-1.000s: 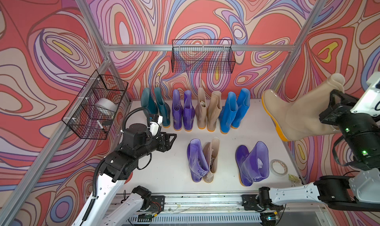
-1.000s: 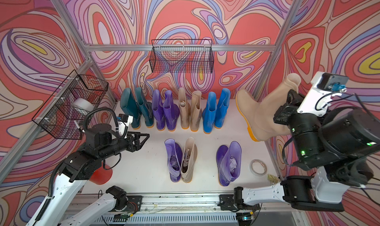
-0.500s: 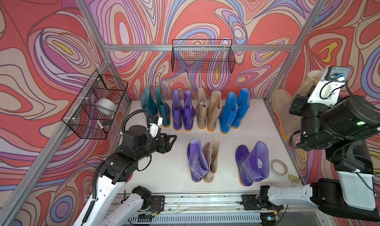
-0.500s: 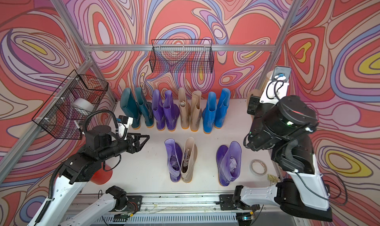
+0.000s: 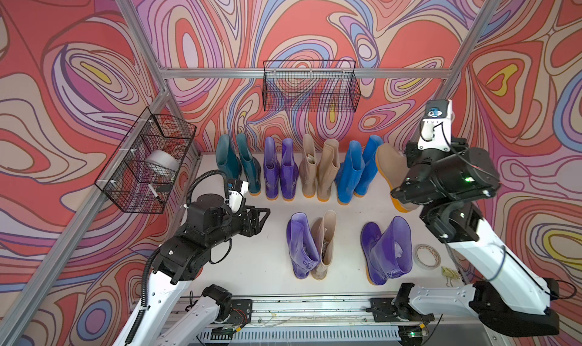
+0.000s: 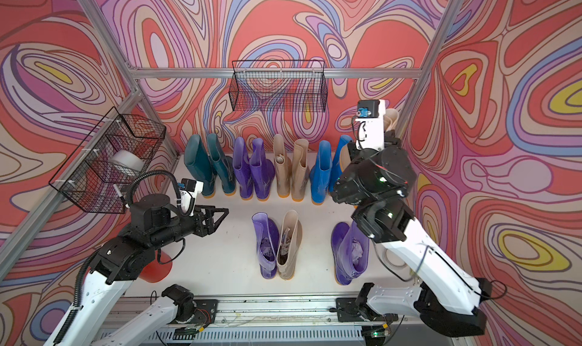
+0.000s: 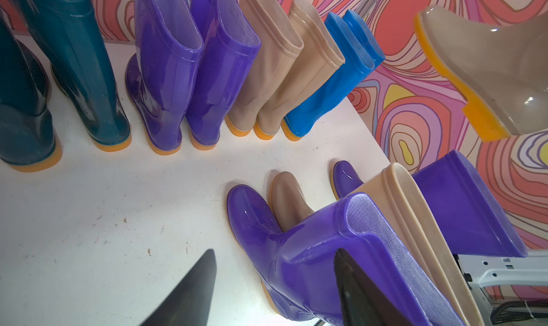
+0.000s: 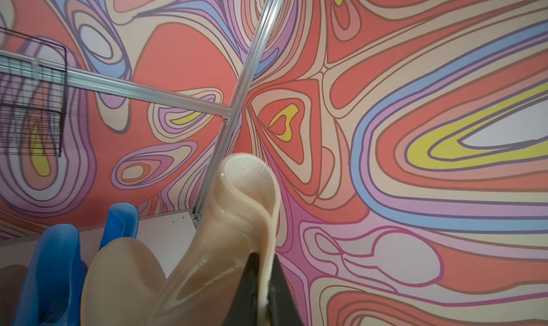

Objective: Match and arrange rain boots in pairs
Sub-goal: Place the rain boot at the corner of the board.

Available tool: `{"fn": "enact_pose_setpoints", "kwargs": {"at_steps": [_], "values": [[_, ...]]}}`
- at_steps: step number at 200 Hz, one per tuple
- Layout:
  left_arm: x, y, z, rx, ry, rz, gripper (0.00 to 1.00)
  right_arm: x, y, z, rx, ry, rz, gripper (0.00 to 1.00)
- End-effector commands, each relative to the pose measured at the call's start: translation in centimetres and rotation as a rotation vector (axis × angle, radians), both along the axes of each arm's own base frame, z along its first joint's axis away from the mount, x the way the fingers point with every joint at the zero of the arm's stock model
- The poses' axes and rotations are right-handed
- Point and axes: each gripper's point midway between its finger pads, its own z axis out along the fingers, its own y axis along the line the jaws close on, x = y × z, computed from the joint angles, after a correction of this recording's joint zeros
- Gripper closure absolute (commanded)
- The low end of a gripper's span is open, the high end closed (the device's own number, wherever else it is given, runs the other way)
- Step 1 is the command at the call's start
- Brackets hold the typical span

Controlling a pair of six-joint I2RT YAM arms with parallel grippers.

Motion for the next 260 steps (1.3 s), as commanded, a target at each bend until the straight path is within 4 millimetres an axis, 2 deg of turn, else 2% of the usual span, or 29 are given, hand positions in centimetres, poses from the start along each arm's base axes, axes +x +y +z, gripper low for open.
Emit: {"fn": "enact_pose_setpoints", "kwargs": {"at_steps": [1, 20, 40, 54, 66, 96, 115, 129, 145, 175, 199, 215, 237, 260], "values": [[-0.6, 0.2, 0.1, -0.006, -0.005, 0.002, 0.35, -1.1, -2.5, -0.1, 0.112, 0.012, -0.121, 1.00], [-0.8, 0.5, 0.0, 0.003, -0.004, 0.008, 0.34, -0.9, -2.7, 0.7, 0.107, -0.003, -0.122, 1.00], [-0.7, 0.6, -0.1, 0.016, -0.007, 0.015, 0.34, -1.5, -3.8, 2.4, 0.117, -0.027, -0.139, 1.00], [-0.6, 0.5, 0.0, 0.011, -0.008, 0.010, 0.34, -1.2, -3.6, 2.8, 0.085, -0.013, -0.147, 1.00], [-0.5, 0.3, 0.2, 0.004, -0.009, 0.003, 0.34, -0.2, -3.2, 2.2, 0.039, 0.034, -0.165, 1.00], [-0.4, 0.1, 0.4, -0.003, -0.013, -0.005, 0.34, 1.6, -4.4, 0.8, 0.019, 0.112, -0.251, 1.00], [-0.6, 0.1, 0.1, -0.006, -0.003, -0.007, 0.34, 3.0, -3.7, -0.4, -0.016, 0.149, -0.267, 1.00], [-0.8, 0.2, -0.2, -0.004, 0.001, -0.005, 0.35, 3.7, -4.0, -1.1, -0.026, 0.164, -0.290, 1.00], [-1.0, 0.5, -0.5, 0.005, 0.004, 0.004, 0.35, 4.2, -4.5, -1.4, -0.029, 0.176, -0.311, 1.00], [-1.1, 0.7, -0.8, 0.015, 0.009, 0.011, 0.35, 3.8, -4.8, -1.4, 0.017, 0.170, -0.280, 1.00], [-1.0, 0.6, -0.7, 0.014, 0.009, 0.007, 0.35, 5.5, -4.0, -2.8, -0.025, 0.221, -0.285, 1.00], [-1.0, 0.6, -0.8, 0.014, 0.010, 0.007, 0.35, 6.1, -3.9, -2.9, -0.030, 0.228, -0.293, 1.00], [-1.0, 0.7, -1.1, 0.019, 0.013, 0.012, 0.35, 6.1, -4.3, -2.3, -0.019, 0.217, -0.302, 1.00], [-0.8, 0.6, -1.3, 0.025, 0.016, 0.013, 0.34, 7.0, -5.3, -3.0, -0.045, 0.252, -0.352, 1.00]]}}
